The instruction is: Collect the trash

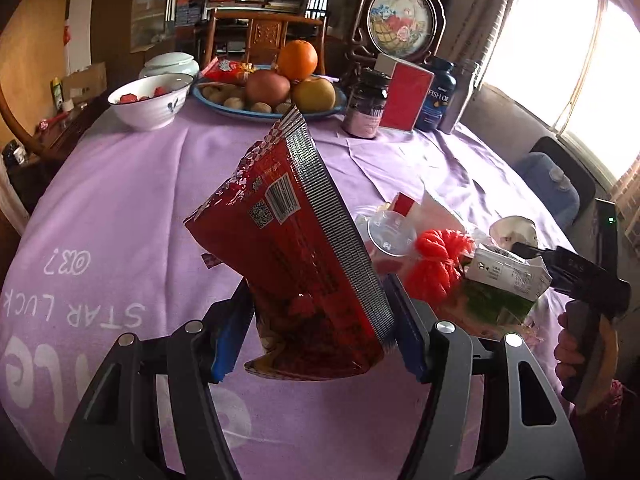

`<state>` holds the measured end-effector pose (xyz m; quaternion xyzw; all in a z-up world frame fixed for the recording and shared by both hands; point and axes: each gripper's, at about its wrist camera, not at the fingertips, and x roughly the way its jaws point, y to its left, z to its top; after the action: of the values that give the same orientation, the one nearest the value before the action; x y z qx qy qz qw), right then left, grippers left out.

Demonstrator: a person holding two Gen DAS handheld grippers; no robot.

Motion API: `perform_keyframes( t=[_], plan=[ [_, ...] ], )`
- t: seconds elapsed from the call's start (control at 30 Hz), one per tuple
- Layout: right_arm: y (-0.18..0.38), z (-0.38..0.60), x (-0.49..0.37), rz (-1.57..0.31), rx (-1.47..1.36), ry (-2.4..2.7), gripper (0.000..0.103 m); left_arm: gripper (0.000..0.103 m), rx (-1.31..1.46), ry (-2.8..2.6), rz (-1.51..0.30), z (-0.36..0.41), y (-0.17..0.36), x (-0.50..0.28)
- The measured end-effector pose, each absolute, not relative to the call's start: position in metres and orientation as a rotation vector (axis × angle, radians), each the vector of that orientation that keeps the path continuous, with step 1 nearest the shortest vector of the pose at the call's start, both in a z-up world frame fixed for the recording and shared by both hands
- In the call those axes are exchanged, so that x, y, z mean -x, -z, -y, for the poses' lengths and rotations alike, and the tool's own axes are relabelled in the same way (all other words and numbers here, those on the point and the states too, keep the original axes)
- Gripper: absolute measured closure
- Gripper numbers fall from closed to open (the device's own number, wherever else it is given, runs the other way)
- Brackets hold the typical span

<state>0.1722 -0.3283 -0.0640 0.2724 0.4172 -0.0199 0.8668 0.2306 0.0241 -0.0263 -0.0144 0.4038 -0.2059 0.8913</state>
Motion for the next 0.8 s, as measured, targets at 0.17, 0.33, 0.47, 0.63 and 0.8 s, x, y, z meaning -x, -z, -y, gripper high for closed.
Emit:
perform_keyframes(
  t=[0.17, 0.33, 0.47, 0.63, 0.8],
  plan=[
    [0.059, 0.323, -0.169, -0.844, -0.560, -0.011, 0.065, 0.039, 0.032, 0.421, -0.839, -0.026, 0.027, -0.231],
    [0.050, 0.323, -0.165, -0.800, -0.560, -0.035, 0.076, 0.039, 0.036, 0.410, -0.835, -0.028, 0.026, -0.231],
    [0.048, 0.317, -0.166, -0.800, -0.512, -0.026, 0.077, 0.040, 0.047, 0.411, -0.830, -0.029, 0.025, -0.231],
    [0.047, 0.309, -0.169, -0.802, -0.477, -0.042, 0.076, 0.039, 0.046, 0.411, -0.822, -0.028, 0.023, -0.229],
    [0.035, 0.309, -0.162, -0.729, -0.450, -0.028, 0.077, 0.040, 0.036, 0.417, -0.808, -0.026, 0.020, -0.228]
  ],
)
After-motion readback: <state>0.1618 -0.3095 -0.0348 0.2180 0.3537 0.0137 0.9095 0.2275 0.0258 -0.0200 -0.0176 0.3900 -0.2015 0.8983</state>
